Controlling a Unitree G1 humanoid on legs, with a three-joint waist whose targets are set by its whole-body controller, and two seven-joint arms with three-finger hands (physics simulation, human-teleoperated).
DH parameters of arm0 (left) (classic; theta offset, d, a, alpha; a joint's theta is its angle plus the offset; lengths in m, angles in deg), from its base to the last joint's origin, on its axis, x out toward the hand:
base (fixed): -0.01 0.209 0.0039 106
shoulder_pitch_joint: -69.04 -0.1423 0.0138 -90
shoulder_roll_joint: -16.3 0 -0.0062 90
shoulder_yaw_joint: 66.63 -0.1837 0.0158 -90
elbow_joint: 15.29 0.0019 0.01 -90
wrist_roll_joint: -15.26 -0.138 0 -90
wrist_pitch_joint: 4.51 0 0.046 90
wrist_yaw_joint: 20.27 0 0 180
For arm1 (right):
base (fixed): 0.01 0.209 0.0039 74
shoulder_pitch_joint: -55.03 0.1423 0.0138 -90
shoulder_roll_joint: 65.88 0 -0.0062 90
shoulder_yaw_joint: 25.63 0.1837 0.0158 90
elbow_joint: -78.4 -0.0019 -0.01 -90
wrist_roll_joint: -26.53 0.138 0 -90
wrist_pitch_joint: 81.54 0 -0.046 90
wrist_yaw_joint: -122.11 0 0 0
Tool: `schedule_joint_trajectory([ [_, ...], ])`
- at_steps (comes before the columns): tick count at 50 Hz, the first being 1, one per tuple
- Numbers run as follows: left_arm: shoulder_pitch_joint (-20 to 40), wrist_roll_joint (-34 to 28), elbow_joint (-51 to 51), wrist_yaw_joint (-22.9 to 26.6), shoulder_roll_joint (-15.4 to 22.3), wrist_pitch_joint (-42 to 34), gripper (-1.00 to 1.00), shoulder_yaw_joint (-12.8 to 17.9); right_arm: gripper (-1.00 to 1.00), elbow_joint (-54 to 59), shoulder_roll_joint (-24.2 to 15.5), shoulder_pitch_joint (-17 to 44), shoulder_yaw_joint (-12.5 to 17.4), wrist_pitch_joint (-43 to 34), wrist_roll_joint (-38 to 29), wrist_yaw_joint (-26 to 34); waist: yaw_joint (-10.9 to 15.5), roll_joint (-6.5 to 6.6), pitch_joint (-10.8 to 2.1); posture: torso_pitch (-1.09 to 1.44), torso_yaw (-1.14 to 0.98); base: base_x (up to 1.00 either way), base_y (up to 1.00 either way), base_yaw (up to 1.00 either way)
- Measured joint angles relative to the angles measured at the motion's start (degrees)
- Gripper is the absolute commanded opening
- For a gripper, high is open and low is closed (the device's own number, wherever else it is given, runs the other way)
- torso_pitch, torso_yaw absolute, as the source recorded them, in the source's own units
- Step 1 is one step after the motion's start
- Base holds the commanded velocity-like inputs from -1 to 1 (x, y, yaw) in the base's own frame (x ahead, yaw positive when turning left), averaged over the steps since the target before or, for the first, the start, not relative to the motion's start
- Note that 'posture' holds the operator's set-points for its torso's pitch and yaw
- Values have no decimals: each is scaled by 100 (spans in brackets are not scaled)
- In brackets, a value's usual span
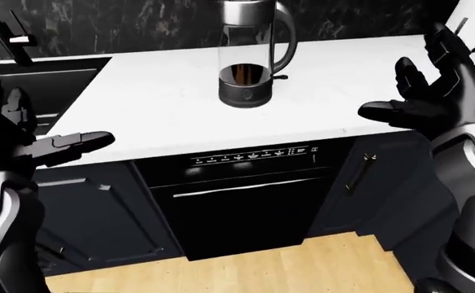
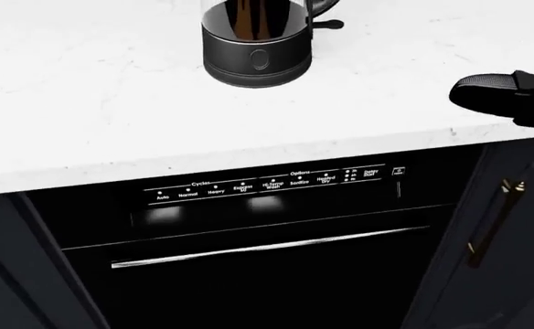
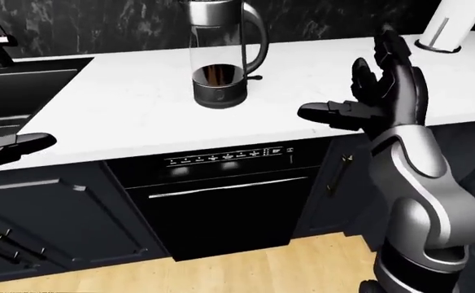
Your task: Press the button to open the lid of the electric kettle.
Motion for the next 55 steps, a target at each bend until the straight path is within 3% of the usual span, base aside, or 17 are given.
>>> schedule_joint_trajectory([
  [4,36,-4,39,-28,25,-79,100,-12,100,73,-30,17,-22,-86,47,13,9,-105,-64,0,0,11,0,0],
  [8,80,26,-45,-22,66,-39,100,-2,100,3,-74,92,63,-12,42,-27,17,-379,-46,0,0,11,0,0],
  [10,91,31,-45,-24,81,-21,100,6,100,-3,-92,113,63,27,42,-34,22,-593,-81,0,0,11,0,0],
  [16,18,97,23,34,2,-80,100,-134,100,118,-87,-18,125,-28,-9,-90,-91,-480,-48,0,0,11,0,0],
  [20,39,72,-31,27,35,-29,100,-55,100,26,-88,7,99,19,-5,-63,-80,-215,-7,0,0,11,0,0],
  [23,54,56,-61,21,53,26,100,-35,100,16,-92,27,81,55,-12,-39,-103,117,-54,0,0,11,0,0],
  [25,16,39,7,9,47,29,100,6,100,10,-16,-13,9,57,-5,-18,-25,48,-34,0,0,11,0,0],
  [27,-29,17,60,-9,42,-12,100,38,100,52,1,-37,-65,7,17,12,6,66,-48,0,0,11,0,0],
  [32,24,25,14,2,98,-4,100,56,100,57,-72,57,28,-19,12,14,3,-222,-61,0,0,10,0,0],
  [36,58,42,18,-4,147,9,100,95,100,60,-207,156,133,21,52,6,33,-609,-87,0,0,11,0,0],
  [38,37,57,-16,-9,76,7,100,33,100,124,-272,149,225,39,61,-18,-60,-506,-46,0,0,11,0,0],
  [41,45,128,32,20,86,-80,100,-70,100,285,-339,132,285,-7,60,-86,-105,-502,-42,0,0,11,0,0],
  [43,84,152,33,20,118,-114,100,-48,100,319,-384,184,274,-13,75,-109,-88,-415,-46,0,0,11,0,0],
  [47,149,157,-34,-11,196,-69,100,40,100,267,-449,245,265,56,139,-109,-98,-120,0,0,0,10,0,0],
  [49,157,155,-29,-19,228,-30,100,71,100,280,-483,280,249,77,165,-104,-102,129,-55,0,0,11,0,0],
  [53,43,121,108,-55,219,-60,100,160,100,329,-441,220,126,18,248,-79,8,67,-36,0,0,10,0,0],
  [55,61,123,96,-64,241,-82,100,169,100,339,-465,225,140,-27,273,-90,3,-29,-63,0,0,11,0,0],
])
